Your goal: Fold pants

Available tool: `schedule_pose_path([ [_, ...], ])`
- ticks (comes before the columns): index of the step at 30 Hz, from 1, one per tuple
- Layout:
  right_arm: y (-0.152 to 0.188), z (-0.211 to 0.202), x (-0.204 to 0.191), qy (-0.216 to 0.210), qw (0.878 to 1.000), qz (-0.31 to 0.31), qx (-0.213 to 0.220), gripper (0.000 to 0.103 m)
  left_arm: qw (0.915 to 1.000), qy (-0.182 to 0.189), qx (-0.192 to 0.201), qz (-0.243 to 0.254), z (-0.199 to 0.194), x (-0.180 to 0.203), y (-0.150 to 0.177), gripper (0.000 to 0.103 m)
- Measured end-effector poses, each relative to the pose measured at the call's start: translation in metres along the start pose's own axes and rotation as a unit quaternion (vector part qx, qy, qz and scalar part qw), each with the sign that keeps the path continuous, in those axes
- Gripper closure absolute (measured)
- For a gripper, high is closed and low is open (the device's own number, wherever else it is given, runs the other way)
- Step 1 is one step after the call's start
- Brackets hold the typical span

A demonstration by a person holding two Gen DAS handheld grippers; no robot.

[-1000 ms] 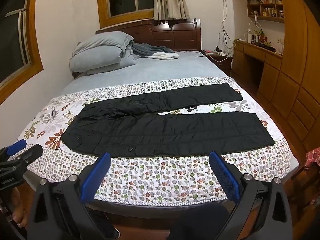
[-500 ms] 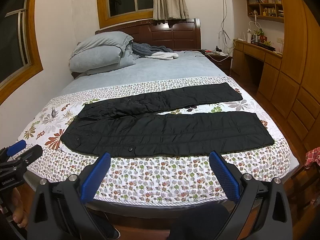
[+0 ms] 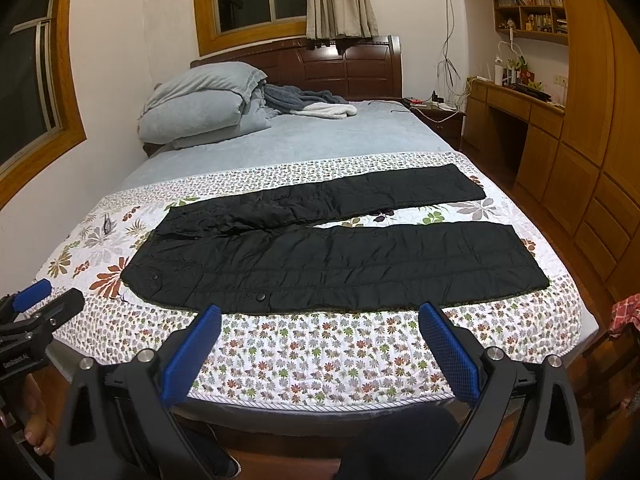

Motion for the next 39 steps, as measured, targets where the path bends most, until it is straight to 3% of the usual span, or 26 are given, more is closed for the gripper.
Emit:
schedule_pose_path([
  [39,-0.0025,-0.0019,0.0012,0.004,1.000,-0.006,0.004,0.003,1.0000,-0.001,0.000,-0.003,-0.0001,-0.0002,-0.0023,0.002],
])
Point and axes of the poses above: each gripper's, at about its wrist camera, not at the fingertips, and z roughly the way its jaws point, x to its right, y to its underside, the point moved 3 cm from there along z, roughly the way its jaws point, and after that the axes turned 15 degrees about -z, right-handed, at the moved point
